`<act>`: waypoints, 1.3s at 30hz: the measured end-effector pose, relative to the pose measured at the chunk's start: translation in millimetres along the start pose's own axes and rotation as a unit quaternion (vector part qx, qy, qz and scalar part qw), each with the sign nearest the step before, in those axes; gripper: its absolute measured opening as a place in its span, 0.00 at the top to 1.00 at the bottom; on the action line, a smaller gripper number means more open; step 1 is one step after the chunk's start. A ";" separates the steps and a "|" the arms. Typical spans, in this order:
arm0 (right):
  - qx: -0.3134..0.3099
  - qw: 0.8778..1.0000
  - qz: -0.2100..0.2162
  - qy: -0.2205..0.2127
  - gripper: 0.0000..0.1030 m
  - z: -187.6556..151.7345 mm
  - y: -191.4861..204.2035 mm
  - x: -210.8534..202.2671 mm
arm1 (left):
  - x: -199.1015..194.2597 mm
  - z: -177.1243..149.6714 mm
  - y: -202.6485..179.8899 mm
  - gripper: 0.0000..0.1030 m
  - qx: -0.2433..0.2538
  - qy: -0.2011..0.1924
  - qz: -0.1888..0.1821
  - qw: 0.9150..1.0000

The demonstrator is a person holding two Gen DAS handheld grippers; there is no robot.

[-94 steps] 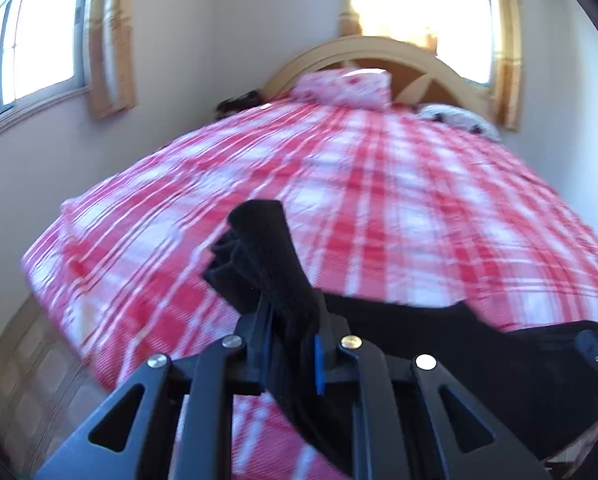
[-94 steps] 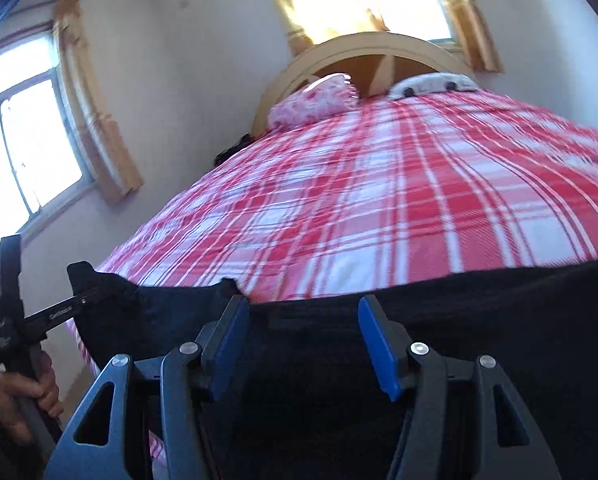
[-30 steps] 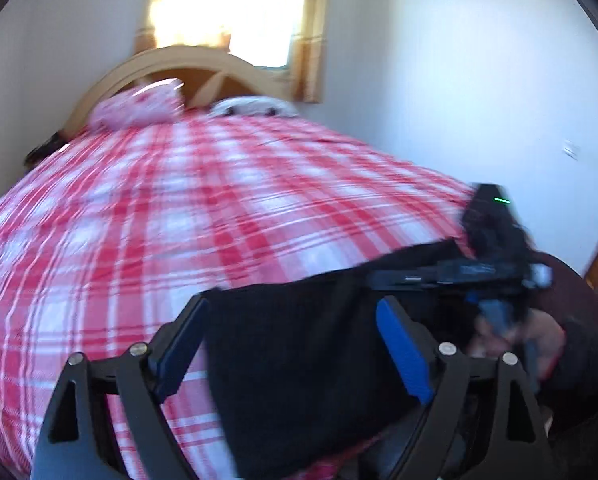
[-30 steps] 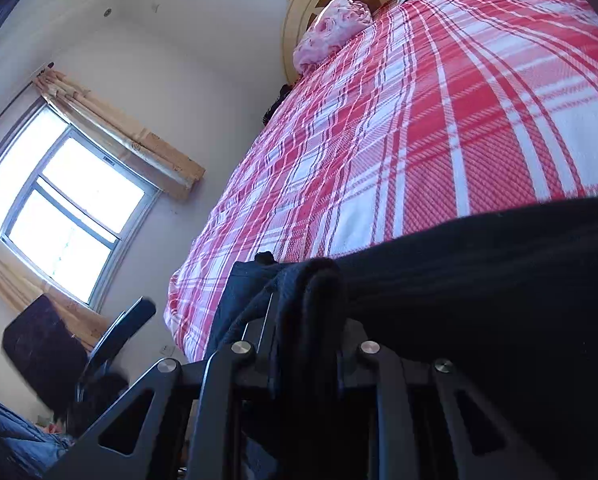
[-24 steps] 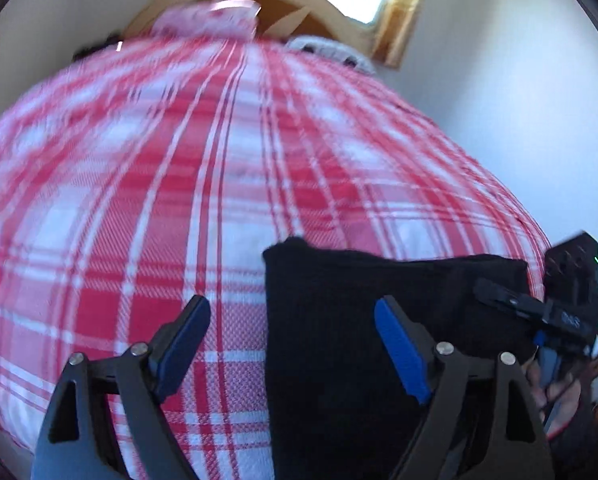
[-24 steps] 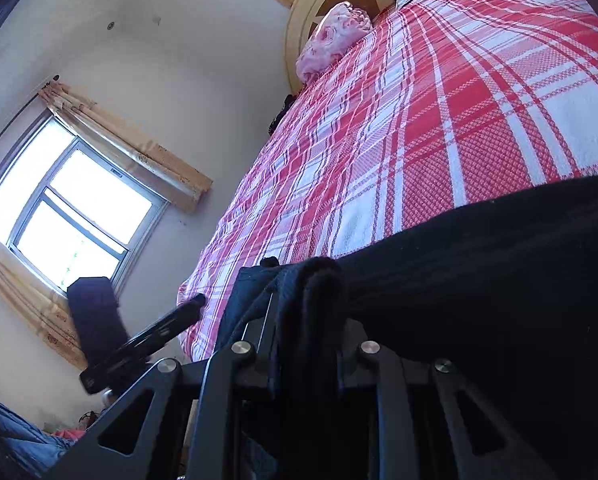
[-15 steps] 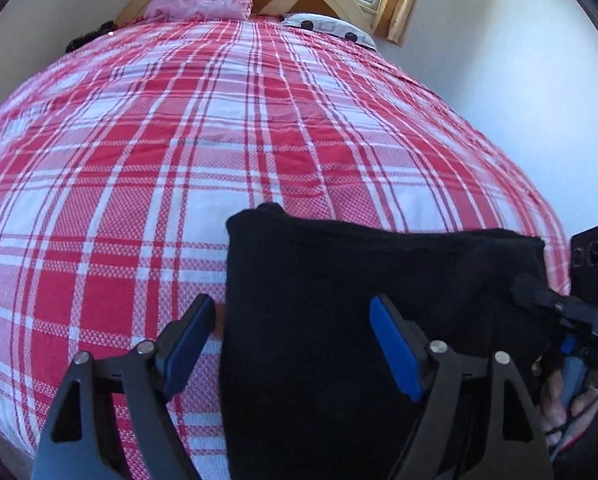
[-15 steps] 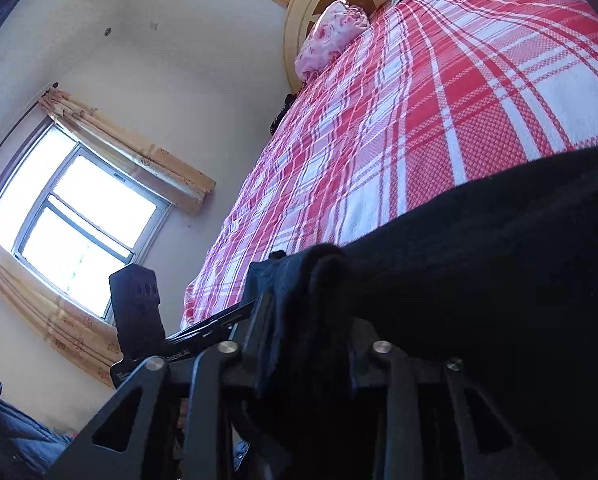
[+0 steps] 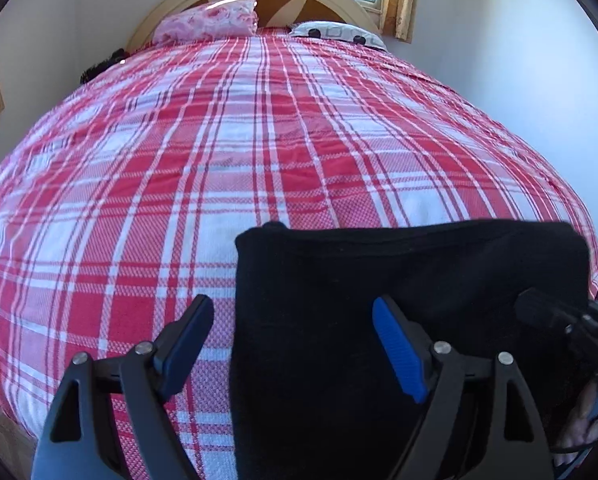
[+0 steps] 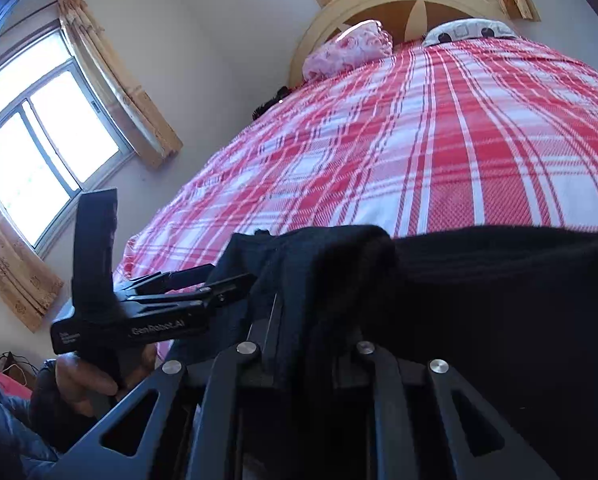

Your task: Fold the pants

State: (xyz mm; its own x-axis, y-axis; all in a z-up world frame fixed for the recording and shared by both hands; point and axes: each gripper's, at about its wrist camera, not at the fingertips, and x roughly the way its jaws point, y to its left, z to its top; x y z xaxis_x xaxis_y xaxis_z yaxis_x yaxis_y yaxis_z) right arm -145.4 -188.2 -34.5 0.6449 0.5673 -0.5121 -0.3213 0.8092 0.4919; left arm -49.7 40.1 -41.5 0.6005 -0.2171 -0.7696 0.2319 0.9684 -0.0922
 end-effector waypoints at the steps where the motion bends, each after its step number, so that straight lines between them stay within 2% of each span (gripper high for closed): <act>1: -0.007 1.000 -0.001 -0.005 0.84 2.4 3.0 -4.9 | -2.3 1.6 -1.8 0.17 0.003 -0.004 0.001 1.000; 5: -0.026 0.999 -0.009 -0.032 0.84 16.9 7.0 -31.5 | -7.7 8.7 -8.3 0.14 0.013 -0.012 0.000 1.000; 9: -0.020 0.998 -0.032 -0.049 0.84 25.1 -7.3 -53.4 | -2.9 13.4 -17.2 0.14 0.022 -0.005 0.001 1.000; 11: -0.018 0.997 -0.056 -0.053 0.84 24.5 -19.1 -64.2 | 0.7 14.8 -20.9 0.14 0.022 0.001 -0.006 1.000; 15: 0.005 0.996 -0.078 -0.053 0.84 19.8 -43.5 -76.2 | 5.4 15.5 -25.7 0.14 0.017 0.010 -0.025 0.999; 20: 0.021 0.991 -0.122 -0.050 0.84 6.0 -64.3 -85.1 | 5.7 16.3 -19.8 0.14 0.008 0.008 -0.030 0.999; 26: 0.047 0.989 -0.127 -0.056 0.84 -5.7 -80.4 -91.4 | 7.8 18.9 -17.3 0.14 -0.007 0.010 -0.032 0.999; 39: 0.055 0.986 -0.146 -0.052 0.84 -14.1 -90.9 -99.2 | 6.6 18.4 -42.2 0.14 0.030 0.003 -0.032 0.999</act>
State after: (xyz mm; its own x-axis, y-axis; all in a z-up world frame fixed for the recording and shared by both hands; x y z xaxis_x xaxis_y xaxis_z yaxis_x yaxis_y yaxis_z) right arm -190.0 -315.9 -38.3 0.7678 0.2886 -0.5721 -0.0367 0.9112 0.4104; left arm -41.5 -4.4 -31.0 0.5781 -0.2778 -0.7672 0.3161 0.9431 -0.1033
